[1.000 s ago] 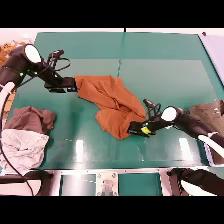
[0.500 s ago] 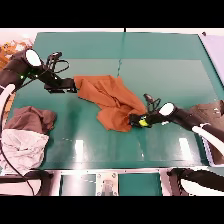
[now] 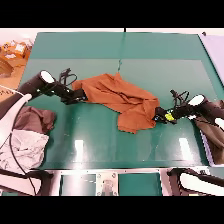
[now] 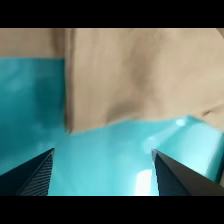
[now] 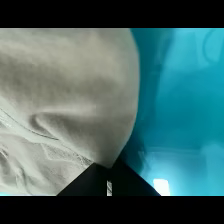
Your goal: Fold the shirts.
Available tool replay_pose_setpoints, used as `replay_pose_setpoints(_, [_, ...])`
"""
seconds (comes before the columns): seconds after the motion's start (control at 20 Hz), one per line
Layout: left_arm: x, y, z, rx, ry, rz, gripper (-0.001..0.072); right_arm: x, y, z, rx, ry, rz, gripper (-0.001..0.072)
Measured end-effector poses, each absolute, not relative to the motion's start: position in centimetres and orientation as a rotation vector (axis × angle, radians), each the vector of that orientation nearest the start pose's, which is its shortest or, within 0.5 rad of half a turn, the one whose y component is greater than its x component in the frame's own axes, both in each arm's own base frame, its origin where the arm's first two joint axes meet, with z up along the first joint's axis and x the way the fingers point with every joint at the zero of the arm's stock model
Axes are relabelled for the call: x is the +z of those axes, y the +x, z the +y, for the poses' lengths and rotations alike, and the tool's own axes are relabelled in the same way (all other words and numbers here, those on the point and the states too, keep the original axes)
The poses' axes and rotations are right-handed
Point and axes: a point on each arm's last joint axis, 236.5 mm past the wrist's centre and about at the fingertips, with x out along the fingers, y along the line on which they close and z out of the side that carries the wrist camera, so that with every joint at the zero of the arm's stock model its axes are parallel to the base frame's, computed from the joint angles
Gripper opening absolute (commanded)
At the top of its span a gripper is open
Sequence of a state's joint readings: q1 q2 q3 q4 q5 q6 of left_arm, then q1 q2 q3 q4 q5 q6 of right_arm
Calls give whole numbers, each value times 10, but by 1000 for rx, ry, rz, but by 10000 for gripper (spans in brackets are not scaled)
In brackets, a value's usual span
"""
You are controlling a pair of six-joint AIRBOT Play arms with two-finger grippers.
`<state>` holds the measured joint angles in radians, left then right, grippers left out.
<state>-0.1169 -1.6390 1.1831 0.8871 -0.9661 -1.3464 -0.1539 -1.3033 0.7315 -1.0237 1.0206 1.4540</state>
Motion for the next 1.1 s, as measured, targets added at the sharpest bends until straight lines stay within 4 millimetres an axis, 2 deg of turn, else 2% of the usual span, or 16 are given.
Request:
replay_pose_setpoints(0.1, [-85,426,-181,-449,-509,1310,698,-100,300,57,106,613,1481,12])
replay_pose_setpoints(0.15, [-87,431,-182,-448,-517,1285,459,-100,300,56,105,612,1480,12])
replay_pose_setpoints(0.2, [-91,436,-181,-440,-517,1265,188,-100,300,55,106,611,1479,12])
replay_pose_setpoints(0.25, [-96,440,-178,-429,-514,1251,28,-100,300,55,106,609,1479,12])
replay_pose_setpoints(0.5, [-94,434,-182,-494,-455,1246,20,-98,304,52,105,604,1467,12])
replay_pose_setpoints(0.55, [-85,433,-183,-511,-439,1237,20,-94,309,51,108,598,1452,12])
replay_pose_setpoints(0.65, [-55,433,-183,-540,-396,1191,20,-74,324,49,125,583,1402,12])
replay_pose_setpoints(0.7, [-34,433,-182,-554,-371,1162,21,-57,336,46,136,571,1361,12])
replay_pose_setpoints(0.75, [-2,437,-182,-566,-350,1102,20,-35,348,43,149,557,1310,12])
replay_pose_setpoints(0.85, [67,435,-180,-594,-302,980,21,25,371,34,174,515,1174,12])
replay_pose_setpoints(0.95, [155,429,-180,-617,-272,804,21,106,388,23,186,459,990,12])
replay_pose_setpoints(1.0, [197,421,-179,-625,-260,717,21,153,391,17,187,431,883,12])
replay_pose_setpoints(1.1, [287,396,-175,-640,-242,527,21,245,381,7,172,370,668,13])
